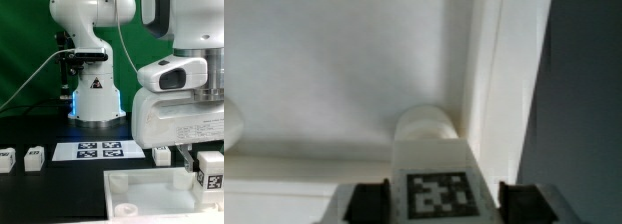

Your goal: Assemble one leg

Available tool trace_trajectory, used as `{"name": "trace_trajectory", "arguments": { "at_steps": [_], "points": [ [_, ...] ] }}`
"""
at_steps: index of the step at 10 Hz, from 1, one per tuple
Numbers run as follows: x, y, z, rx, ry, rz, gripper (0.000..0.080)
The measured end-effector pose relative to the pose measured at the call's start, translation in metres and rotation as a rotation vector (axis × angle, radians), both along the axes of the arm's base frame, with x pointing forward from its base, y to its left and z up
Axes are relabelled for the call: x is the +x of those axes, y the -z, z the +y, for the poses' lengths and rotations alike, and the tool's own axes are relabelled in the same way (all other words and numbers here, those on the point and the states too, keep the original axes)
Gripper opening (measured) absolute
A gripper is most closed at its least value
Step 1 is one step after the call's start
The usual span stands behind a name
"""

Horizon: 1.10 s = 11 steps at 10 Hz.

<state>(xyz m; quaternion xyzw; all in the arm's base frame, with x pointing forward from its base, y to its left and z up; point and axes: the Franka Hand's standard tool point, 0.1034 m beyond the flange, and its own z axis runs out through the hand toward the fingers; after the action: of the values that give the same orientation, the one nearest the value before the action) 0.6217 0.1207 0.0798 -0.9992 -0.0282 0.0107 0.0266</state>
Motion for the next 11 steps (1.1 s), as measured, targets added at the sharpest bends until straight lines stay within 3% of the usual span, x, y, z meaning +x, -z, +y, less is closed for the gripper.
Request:
{"name": "trace_trajectory", "arguments": {
  "at_steps": [2,5,7,8,11],
  "points": [
    [0.0,0.0,0.0004,0.001,0.037,0.002,0.029],
    [0.002,0.0015,0.0029,0.007,0.398,0.001,0.0291],
    [0.0031,0.0017,0.004,0.026,0.688,0.018,0.0291],
    [0.0043,0.0017,0.0032,0.055,0.852,0.036,0.0291],
    [0.004,0.0017,0.0066,0.059,1.106,0.062,0.0291]
  ]
}}
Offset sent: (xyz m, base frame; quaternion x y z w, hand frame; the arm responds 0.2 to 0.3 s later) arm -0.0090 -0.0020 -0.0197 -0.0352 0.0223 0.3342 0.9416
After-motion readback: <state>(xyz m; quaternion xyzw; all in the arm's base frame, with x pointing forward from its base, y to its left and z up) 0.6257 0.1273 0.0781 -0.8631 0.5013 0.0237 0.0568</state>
